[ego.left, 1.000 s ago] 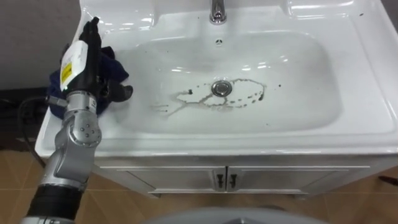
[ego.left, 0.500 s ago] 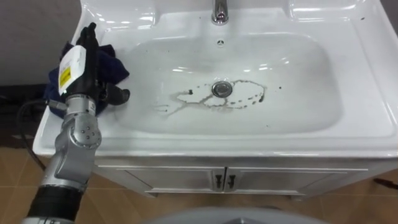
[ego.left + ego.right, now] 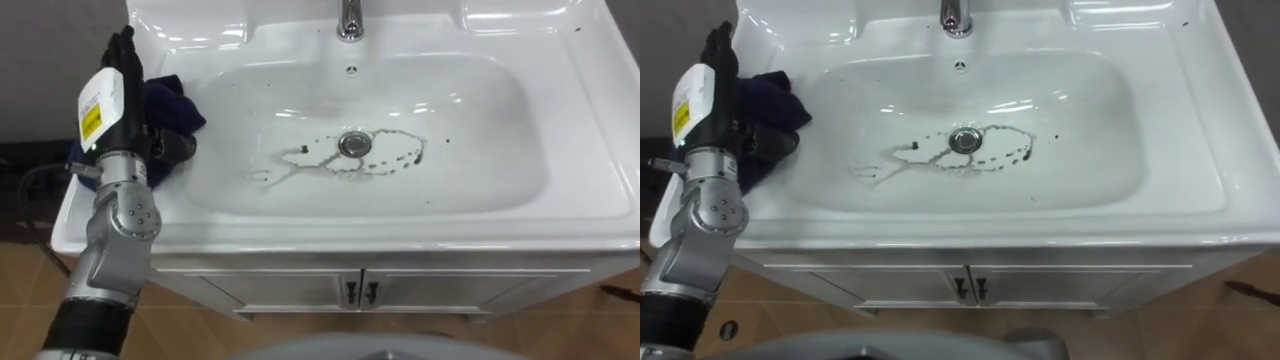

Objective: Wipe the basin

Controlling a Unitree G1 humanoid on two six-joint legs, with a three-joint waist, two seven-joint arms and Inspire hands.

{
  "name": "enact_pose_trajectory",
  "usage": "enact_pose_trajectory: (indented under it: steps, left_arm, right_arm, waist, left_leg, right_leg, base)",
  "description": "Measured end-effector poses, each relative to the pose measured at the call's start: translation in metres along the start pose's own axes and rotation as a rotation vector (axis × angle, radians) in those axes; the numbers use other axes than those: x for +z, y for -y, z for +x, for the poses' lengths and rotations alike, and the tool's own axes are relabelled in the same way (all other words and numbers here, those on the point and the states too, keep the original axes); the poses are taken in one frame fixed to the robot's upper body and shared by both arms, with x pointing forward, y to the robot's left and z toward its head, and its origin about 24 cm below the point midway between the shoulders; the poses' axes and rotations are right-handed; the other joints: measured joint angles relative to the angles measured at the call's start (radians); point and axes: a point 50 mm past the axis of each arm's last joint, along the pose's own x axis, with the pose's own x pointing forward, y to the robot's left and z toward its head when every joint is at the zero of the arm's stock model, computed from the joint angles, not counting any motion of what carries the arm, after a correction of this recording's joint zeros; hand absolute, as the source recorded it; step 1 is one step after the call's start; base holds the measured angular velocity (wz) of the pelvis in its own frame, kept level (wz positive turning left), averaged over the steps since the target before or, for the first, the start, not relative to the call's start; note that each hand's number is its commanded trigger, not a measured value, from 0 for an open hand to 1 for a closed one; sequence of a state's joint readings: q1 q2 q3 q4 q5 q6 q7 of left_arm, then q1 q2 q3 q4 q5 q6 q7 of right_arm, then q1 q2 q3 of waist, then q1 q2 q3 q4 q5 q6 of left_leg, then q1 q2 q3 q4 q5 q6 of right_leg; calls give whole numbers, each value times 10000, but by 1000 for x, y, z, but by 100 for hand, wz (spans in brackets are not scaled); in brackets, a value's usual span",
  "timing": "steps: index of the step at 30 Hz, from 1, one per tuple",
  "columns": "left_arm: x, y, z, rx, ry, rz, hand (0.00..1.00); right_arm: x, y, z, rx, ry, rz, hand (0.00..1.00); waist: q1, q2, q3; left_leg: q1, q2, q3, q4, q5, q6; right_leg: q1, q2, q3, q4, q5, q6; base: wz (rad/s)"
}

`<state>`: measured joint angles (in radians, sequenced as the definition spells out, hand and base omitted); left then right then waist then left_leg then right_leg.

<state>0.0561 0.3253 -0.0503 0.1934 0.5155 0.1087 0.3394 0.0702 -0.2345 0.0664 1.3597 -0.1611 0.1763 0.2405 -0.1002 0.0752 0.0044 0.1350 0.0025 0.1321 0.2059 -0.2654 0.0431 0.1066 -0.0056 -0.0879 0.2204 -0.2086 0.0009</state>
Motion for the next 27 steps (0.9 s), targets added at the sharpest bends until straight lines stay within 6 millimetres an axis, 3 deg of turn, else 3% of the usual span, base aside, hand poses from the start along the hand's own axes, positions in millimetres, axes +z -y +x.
enact_pose_trajectory:
  steps: [3,12,19,21,27]
  left_arm:
    - [-13,7,-7,-256,-487,158,0]
    - [-20,24,-15,-390,-1041,-137,0]
    - [-21,26,-15,-408,-1228,-214,0]
    - [-22,27,-15,-460,-1287,-225,98]
    - [-26,32,-14,-734,-1481,-131,100]
  right_arm:
    - [1,0,0,-43,39,13,0]
    - [6,1,-1,-184,108,167,0]
    - [1,0,0,-155,-106,382,0]
    - [0,0,0,-215,-155,386,0]
    - [0,0,0,-304,-286,408,0]
  waist:
    - [38,0,4]
    - [109,50,-88]
    - [209,-103,-165]
    - [229,-126,-154]
    - [227,-157,-151]
  left_leg:
    - [96,5,18,-27,0,0]
    - [237,-6,37,-211,11,-19]
    - [272,-50,46,-184,41,-66]
    - [279,-55,51,-184,43,-67]
    - [365,-62,75,-174,52,-73]
  right_leg:
    - [49,10,15,-12,0,0]
    - [140,30,32,-39,-12,-9]
    - [163,51,54,-170,-34,-42]
    - [168,48,62,-171,-35,-44]
    - [222,38,106,-177,-75,-52]
  base:
    - [0]
    - [0]
    - [0]
    - [0]
    - [-1]
